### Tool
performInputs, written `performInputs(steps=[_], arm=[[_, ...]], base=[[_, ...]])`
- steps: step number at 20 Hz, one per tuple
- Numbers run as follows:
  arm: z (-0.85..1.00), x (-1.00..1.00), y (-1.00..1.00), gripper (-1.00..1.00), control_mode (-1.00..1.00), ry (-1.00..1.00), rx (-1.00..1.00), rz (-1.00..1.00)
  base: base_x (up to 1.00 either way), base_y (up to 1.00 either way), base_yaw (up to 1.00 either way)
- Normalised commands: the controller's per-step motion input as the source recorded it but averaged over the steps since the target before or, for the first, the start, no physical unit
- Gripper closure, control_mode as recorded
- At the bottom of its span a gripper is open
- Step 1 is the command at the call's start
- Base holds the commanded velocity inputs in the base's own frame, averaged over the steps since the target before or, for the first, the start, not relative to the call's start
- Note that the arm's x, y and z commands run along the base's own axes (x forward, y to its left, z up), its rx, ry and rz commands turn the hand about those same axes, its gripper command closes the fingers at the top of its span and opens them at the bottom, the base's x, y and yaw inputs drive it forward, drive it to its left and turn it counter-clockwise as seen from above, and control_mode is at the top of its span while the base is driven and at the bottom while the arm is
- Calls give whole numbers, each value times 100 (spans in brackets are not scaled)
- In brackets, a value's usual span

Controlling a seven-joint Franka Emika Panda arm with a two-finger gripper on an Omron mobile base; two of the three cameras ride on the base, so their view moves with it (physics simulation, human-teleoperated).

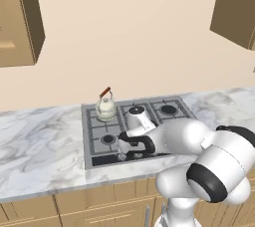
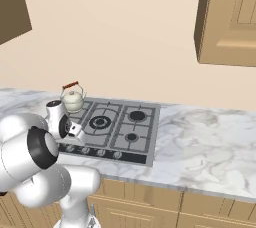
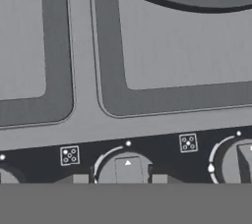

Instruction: The kettle is done boiling. Turn off the stove, then wait for 300 timesteps before moving the kettle to the dining table.

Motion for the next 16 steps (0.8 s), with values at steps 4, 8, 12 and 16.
performInputs(steps=[4,8,12,16], arm=[[-4,-10,0,100,-100,0,6,-24],[-4,-12,0,100,-100,0,6,-24],[-5,-19,0,100,-100,0,6,-26],[-6,-21,0,100,-100,0,6,-27]], base=[[0,0,0],[0,0,0],[0,0,0],[0,0,0]])
